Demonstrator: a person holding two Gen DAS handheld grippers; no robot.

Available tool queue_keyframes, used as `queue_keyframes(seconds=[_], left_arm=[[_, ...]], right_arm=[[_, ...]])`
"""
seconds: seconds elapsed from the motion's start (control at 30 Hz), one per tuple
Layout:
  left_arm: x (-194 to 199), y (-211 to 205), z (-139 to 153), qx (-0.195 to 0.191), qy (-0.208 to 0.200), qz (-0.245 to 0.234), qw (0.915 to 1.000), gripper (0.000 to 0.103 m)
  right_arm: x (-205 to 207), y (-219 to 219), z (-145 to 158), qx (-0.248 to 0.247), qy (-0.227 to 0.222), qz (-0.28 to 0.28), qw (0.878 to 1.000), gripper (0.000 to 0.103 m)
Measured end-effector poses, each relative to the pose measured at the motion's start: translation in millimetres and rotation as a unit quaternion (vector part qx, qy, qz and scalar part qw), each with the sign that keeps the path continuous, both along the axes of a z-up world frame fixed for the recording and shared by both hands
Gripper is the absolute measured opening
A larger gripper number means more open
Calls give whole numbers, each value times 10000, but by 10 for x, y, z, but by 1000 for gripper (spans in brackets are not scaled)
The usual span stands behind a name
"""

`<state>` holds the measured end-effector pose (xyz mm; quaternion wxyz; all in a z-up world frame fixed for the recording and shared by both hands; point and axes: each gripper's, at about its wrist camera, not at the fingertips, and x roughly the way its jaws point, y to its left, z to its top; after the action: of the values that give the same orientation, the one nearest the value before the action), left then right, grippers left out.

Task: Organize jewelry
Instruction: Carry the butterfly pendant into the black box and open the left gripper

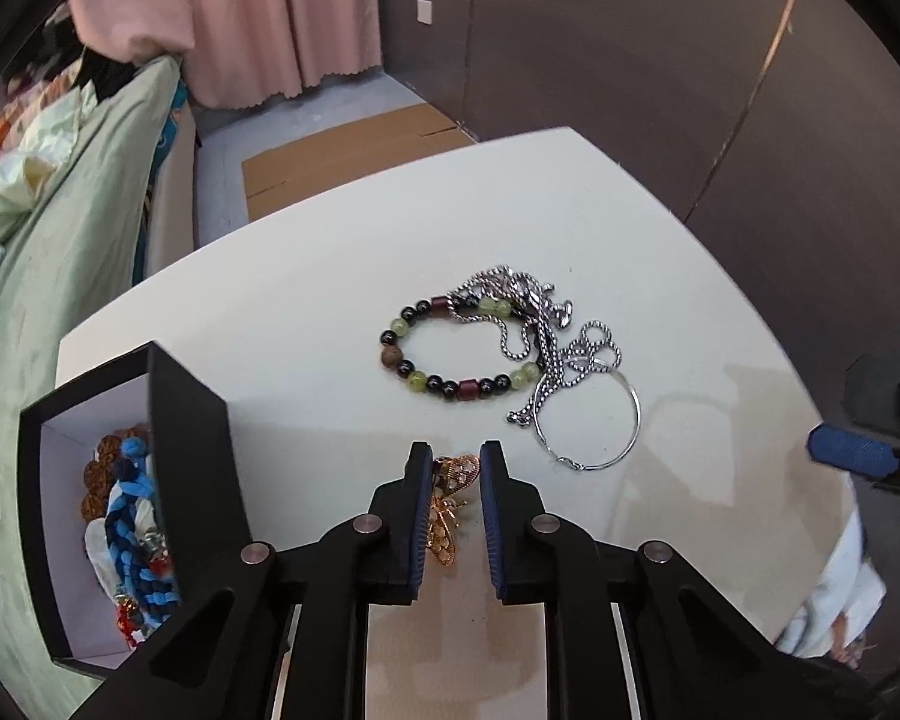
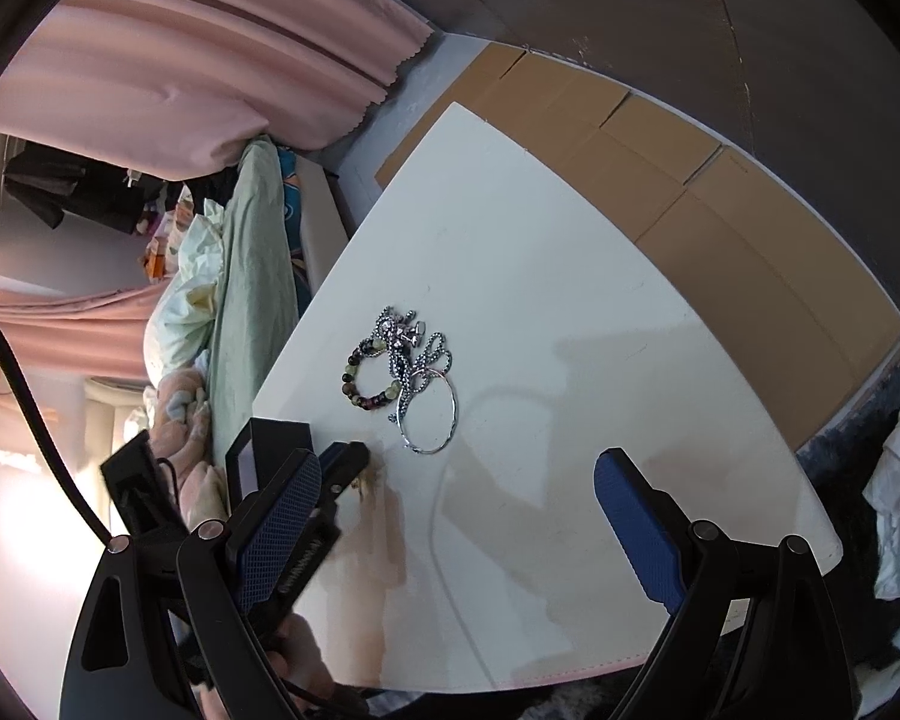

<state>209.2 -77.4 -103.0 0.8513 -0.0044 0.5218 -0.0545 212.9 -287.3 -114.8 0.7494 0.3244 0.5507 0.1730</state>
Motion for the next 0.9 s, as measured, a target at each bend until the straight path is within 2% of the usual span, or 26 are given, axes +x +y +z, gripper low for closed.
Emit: queue_keyframes(seconds=[0.4, 0.63, 0.77, 0.9], left_arm=[[-78, 215, 273, -526, -238, 219, 9981, 17], [-195, 419, 495, -789, -496, 418, 9948, 17], [-233, 573, 591, -896, -622, 552, 9925, 17], [-268, 758, 648, -1039, -702, 739, 9894, 17]], right_arm=[[31, 150, -23, -84, -15, 115, 9999, 93], [122, 325, -77, -391, 25, 306, 9988, 92], [185, 496, -78, -890, -38, 528, 9946, 92], [252, 721, -78, -1538, -181, 846, 9843, 92]])
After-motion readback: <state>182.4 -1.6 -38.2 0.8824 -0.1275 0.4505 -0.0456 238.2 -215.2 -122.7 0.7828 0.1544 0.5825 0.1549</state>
